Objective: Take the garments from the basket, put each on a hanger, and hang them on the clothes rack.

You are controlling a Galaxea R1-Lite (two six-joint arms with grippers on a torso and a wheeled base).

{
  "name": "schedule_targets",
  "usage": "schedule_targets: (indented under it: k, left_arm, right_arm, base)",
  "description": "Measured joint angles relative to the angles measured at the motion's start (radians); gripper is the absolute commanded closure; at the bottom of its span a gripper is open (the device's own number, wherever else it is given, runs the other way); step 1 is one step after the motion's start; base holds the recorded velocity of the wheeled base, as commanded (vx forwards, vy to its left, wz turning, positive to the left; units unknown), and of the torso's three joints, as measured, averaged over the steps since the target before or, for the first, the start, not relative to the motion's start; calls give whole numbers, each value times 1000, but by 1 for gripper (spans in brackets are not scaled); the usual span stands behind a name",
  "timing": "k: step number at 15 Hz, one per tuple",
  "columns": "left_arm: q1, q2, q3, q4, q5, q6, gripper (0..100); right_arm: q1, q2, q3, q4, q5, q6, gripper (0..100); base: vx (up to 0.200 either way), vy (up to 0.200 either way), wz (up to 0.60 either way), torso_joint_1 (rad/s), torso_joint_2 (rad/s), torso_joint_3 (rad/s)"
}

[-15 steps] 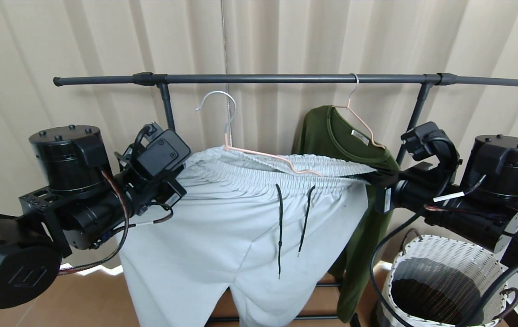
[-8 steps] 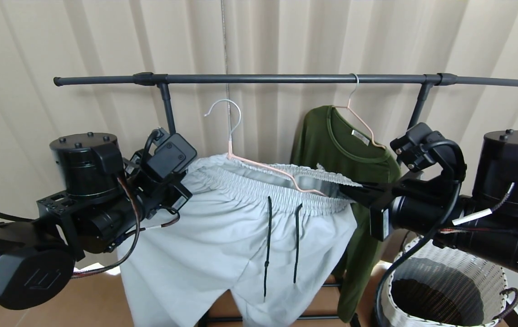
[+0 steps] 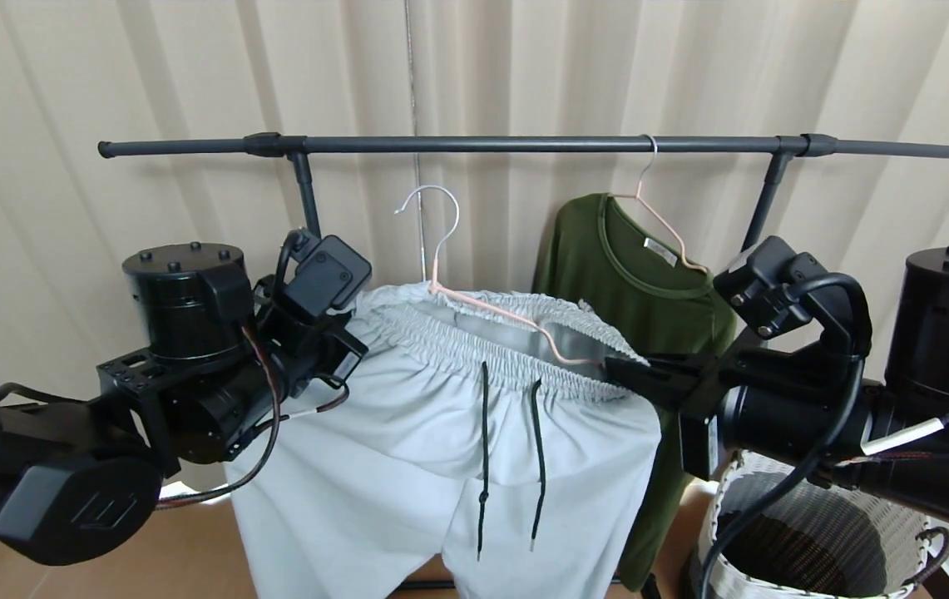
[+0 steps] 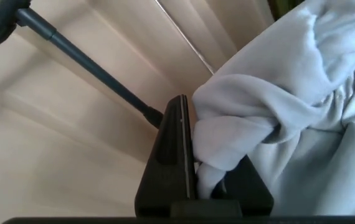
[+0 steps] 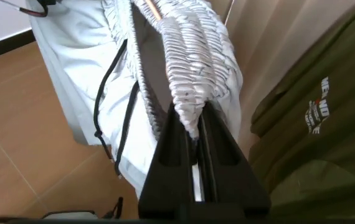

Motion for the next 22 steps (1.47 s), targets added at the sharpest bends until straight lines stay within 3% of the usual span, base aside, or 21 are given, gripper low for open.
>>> schedule_targets:
  k: [4,7,10,13,22]
  left_arm:
    - [-36,28,-48,-1,31,-112,100]
    - [-91,38,-56,0,22,-144,100]
    - [-121,41,-54,-1,-14,-141,100]
    - [-144,41,-43,-1,-25,-137,100]
    - [-201,31,-5,-31,-33,-100,100]
  right_arm:
    - [26,-34,62,-6,1,0,0]
    - [28,-40,60,-41,-2,-40,0]
    - [-35,-19,52,-119,-3,-200,0]
    - [-126,39,30,-238,-4,-300,0]
    - [-189,150,-62,-245,-10,-359,0]
  base:
    - [0,0,0,0,0,0]
    - [0,0,0,0,0,0]
    - [0,0,0,0,0,0]
    - [0,0,0,0,0,0]
    - [0,0,0,0,0,0]
